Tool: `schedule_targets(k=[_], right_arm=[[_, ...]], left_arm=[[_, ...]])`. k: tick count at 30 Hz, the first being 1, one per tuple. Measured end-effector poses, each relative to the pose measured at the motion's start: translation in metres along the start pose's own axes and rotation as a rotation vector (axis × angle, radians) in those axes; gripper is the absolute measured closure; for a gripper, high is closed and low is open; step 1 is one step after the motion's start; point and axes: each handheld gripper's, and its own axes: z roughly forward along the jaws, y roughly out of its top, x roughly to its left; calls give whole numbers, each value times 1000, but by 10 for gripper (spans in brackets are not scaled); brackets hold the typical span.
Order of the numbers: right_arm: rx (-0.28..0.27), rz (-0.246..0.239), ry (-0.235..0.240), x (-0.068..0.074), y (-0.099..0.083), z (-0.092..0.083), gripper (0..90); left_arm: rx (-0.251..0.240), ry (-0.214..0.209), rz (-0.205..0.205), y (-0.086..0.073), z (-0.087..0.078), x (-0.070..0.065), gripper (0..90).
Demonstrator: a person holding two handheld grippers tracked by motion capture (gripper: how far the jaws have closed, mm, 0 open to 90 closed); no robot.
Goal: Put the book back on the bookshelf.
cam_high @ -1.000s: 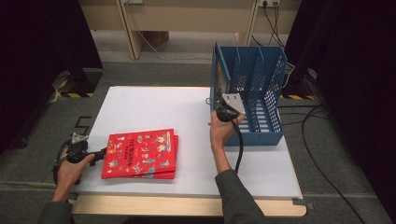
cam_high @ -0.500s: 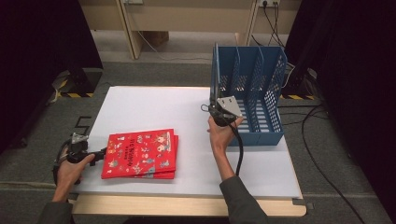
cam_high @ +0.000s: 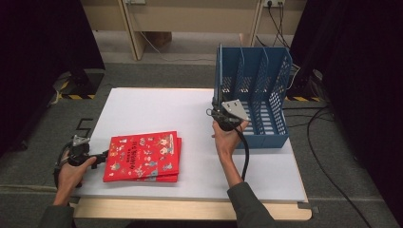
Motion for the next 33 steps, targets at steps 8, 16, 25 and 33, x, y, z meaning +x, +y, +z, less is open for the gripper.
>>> schedule_targets(k=[8, 16, 25, 33], right_arm=[[-21, -19, 45, 2, 9, -26, 518], [-23, -24, 158, -1, 16, -80, 434], [28, -38, 247, 9, -1, -102, 383], [103, -102, 312, 31, -23, -101, 359]], left_arm=[[-2, -1, -2, 0, 0, 0, 127], [2, 5, 0, 0, 0, -1, 124], [0, 3, -2, 0, 0, -1, 124], [-8, -3, -3, 0, -1, 1, 135]])
